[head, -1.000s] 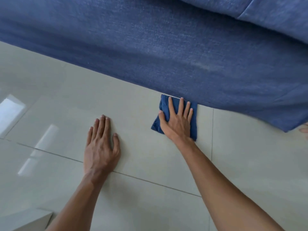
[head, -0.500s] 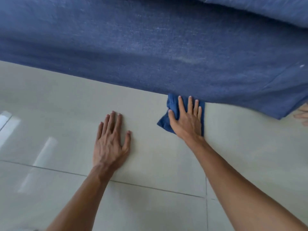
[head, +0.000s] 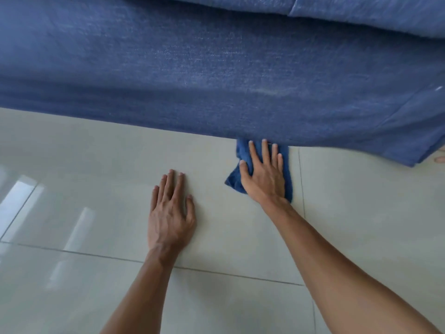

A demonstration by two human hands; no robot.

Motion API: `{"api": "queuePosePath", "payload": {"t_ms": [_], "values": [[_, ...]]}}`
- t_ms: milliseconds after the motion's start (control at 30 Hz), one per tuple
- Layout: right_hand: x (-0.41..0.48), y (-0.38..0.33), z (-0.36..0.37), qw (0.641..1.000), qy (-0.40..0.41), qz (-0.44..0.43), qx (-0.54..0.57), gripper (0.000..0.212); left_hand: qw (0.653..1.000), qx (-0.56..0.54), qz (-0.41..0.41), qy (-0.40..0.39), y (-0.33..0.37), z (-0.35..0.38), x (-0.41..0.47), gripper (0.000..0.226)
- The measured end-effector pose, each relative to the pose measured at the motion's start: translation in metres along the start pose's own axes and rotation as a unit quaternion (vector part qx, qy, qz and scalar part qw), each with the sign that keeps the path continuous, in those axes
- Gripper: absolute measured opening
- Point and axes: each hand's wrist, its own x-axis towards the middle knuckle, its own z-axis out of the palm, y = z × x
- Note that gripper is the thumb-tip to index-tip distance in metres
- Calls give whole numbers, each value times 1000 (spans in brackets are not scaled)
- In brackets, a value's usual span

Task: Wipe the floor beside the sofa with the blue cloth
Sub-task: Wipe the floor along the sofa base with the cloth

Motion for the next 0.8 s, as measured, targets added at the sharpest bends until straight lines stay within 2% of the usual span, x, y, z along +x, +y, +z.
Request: {"api": "queuePosePath", "payload": {"t_ms": [67, 133, 200, 300, 400, 467, 533, 600, 633, 700, 800], "values": [[-28, -19, 8, 991, -17, -134, -13, 66, 1000, 2, 4, 3, -1, -1, 1, 61], [-68, 3, -1, 980, -45, -192, -26, 64, 1000, 3, 4, -1, -3, 1, 1, 60], [-96, 45, -15, 982, -63, -174, -43, 66, 1000, 5, 4, 3, -3, 2, 0, 60], [-72, 89, -22, 996, -10, -56, -61, 70, 1000, 2, 0, 10, -4, 3, 1, 59], [-20, 55, -12, 999, 8, 38, -32, 71, 1000, 6, 3, 9, -3, 5, 1, 59], [-21, 15, -1, 1000, 1, 16, -22, 68, 1000, 5, 3, 4, -3, 3, 1, 59], [-62, -2, 3, 996, -8, -85, -26, 65, 1000, 5, 4, 3, -3, 2, 2, 59], [-123, 14, -6, 984, -61, -164, -31, 65, 1000, 3, 6, 4, -4, 2, 2, 59], [-146, 32, -14, 980, -83, -176, -30, 66, 1000, 0, 6, 5, -4, 2, 2, 60], [-151, 75, -26, 986, -71, -143, -42, 67, 1000, -3, 4, 8, -3, 2, 1, 60], [-92, 95, -25, 998, -13, -19, -62, 71, 1000, 0, 3, 10, -3, 3, 1, 61]]}}
